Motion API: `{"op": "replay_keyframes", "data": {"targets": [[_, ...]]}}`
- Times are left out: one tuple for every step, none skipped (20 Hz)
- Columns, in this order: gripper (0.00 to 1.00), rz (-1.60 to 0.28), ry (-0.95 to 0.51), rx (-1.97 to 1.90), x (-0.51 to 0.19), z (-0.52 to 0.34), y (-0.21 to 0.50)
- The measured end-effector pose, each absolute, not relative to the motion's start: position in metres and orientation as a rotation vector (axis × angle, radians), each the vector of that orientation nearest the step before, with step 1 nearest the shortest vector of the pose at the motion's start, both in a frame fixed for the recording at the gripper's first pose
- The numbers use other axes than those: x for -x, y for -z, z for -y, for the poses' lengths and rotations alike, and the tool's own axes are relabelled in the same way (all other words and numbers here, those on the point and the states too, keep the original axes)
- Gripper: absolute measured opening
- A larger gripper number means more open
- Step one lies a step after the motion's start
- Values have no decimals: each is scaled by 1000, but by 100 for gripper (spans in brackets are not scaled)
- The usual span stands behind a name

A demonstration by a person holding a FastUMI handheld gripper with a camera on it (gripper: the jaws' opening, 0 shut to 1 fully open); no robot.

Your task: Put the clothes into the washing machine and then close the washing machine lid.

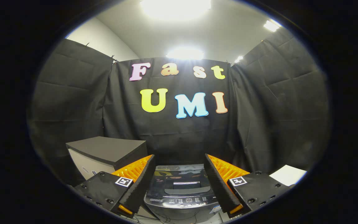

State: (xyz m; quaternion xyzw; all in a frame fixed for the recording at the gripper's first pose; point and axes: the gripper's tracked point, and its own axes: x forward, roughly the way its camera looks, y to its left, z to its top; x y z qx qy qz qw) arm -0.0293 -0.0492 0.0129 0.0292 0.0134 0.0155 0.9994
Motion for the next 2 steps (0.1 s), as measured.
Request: {"op": "replay_keyframes", "data": {"targets": [[97, -27, -28, -61, 31, 51, -13], [97, -28, -26, -63, 31, 52, -13]]}}
